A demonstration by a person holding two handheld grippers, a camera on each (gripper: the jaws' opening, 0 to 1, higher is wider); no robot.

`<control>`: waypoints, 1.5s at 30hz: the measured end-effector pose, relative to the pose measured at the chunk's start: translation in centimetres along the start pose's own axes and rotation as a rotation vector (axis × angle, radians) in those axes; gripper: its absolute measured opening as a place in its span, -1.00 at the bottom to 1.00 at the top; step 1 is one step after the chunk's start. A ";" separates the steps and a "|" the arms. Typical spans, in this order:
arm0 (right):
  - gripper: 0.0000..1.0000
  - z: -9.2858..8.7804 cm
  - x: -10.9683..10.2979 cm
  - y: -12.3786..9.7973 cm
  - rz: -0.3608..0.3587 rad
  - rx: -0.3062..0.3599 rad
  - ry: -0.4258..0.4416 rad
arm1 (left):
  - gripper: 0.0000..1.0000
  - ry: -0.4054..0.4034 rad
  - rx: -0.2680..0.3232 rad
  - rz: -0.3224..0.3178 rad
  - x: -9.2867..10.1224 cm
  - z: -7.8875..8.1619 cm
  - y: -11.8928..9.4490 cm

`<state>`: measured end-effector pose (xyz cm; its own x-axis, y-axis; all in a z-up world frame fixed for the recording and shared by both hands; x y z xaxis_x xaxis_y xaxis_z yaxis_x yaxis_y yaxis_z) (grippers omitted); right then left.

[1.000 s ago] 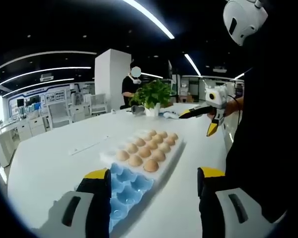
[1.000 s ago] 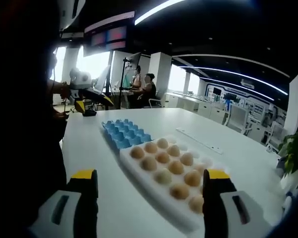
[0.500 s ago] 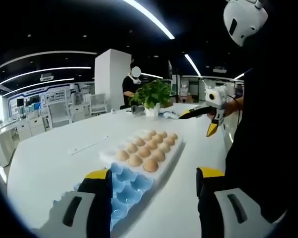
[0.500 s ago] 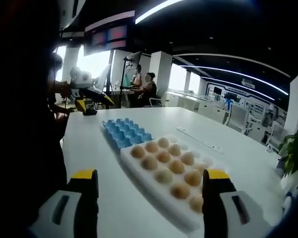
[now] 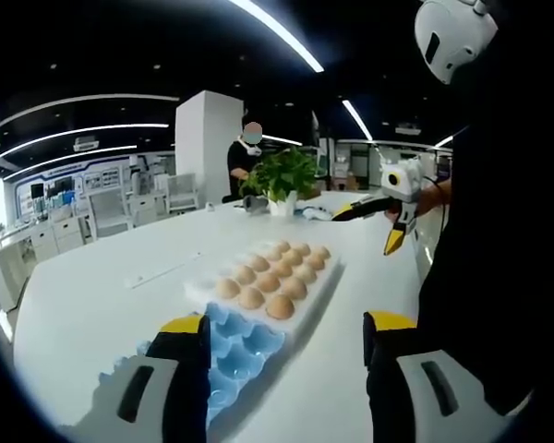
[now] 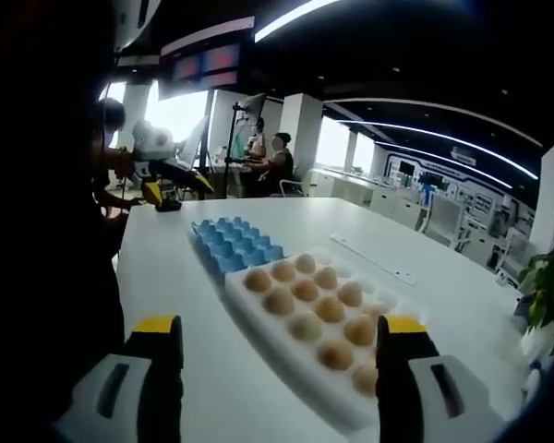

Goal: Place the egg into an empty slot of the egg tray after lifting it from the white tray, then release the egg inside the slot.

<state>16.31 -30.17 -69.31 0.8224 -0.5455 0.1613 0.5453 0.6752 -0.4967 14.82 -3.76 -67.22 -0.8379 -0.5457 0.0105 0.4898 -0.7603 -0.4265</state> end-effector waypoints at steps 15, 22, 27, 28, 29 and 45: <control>0.78 -0.2 0.0 -0.1 0.001 -0.009 0.000 | 0.32 0.004 -0.004 -0.003 -0.1 -0.1 0.1; 0.77 -0.2 0.0 0.0 0.002 -0.010 -0.001 | 0.31 0.005 -0.004 -0.005 0.0 0.0 0.1; 0.77 -0.2 0.0 0.0 0.003 -0.011 -0.002 | 0.30 0.004 -0.008 -0.005 0.0 -0.1 0.1; 0.77 -0.2 0.0 0.0 0.001 -0.010 -0.002 | 0.30 0.003 -0.008 -0.006 0.0 -0.1 0.1; 0.77 -0.2 0.0 0.0 -0.002 -0.008 -0.004 | 0.30 0.004 -0.011 -0.007 0.0 -0.1 0.1; 0.77 -0.4 -0.1 -0.1 -0.003 -0.017 -0.001 | 0.29 0.003 -0.021 -0.017 0.2 -0.4 0.2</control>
<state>16.11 -30.35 -69.66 0.8210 -0.5469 0.1640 0.5450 0.6651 -0.5104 14.68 -3.93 -67.64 -0.8466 -0.5321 0.0150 0.4708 -0.7616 -0.4454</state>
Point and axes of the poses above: the point that each gripper's makers call its tool centre point, and the gripper's own axes: y roughly forward along the fingers, x roughly to its right, z roughly out of its top, the point moved 2 cm from there along -y, roughly backward along the fingers, and after that the axes turned 9 degrees about -x, right-handed, at the moved point
